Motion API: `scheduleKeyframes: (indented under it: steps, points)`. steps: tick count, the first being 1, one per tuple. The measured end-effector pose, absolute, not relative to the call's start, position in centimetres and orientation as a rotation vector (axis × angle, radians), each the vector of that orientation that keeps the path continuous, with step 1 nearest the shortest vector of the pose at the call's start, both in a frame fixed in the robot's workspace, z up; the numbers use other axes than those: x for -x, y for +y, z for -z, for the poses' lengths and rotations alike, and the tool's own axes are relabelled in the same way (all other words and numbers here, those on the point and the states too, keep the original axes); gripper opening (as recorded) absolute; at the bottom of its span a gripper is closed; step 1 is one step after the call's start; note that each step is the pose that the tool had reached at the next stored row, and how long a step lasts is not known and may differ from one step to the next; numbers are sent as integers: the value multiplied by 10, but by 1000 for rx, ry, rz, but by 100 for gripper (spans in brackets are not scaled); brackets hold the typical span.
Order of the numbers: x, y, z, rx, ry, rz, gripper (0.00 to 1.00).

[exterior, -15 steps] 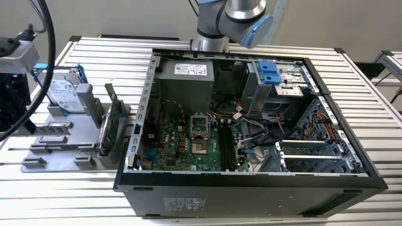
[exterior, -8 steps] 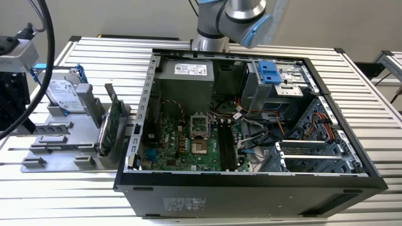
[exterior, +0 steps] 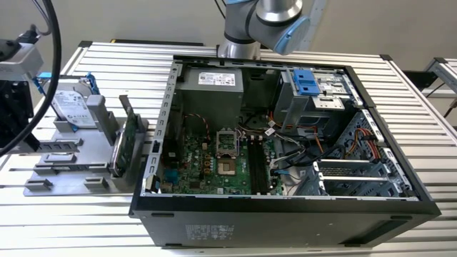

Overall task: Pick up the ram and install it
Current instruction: 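Pick up the ram and move it above insertion slot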

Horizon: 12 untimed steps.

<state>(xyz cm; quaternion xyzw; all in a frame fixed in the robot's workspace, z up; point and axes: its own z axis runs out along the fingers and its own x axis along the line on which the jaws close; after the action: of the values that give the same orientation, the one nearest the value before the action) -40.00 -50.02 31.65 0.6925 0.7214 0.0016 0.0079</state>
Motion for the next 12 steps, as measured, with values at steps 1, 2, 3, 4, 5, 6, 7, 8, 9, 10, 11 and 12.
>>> scheduleKeyframes:
  steps: [1,2,3,4,5,6,7,8,9,10,11,12]
  points:
    - [400,-500,-317,-2165,2255,-5,0]
    - [400,-500,-317,-2165,2255,-5,0]
    - [400,-500,-317,-2165,2255,-5,0]
    - [400,-500,-318,-2165,2255,-5,0]
    - [400,-500,-318,-2165,2255,-5,0]
    - [400,-500,-319,-2165,2255,-5,0]
    - [400,-500,-319,-2165,2255,-5,0]
    - [400,-500,-319,-2165,2255,-5,0]
    - [400,-500,-320,-2165,2255,-5,0]
    - [400,-500,-320,-2165,2255,-5,0]
    - [400,-500,-320,-2165,2255,-5,0]
    - [400,-500,-321,-2165,2255,-5,0]
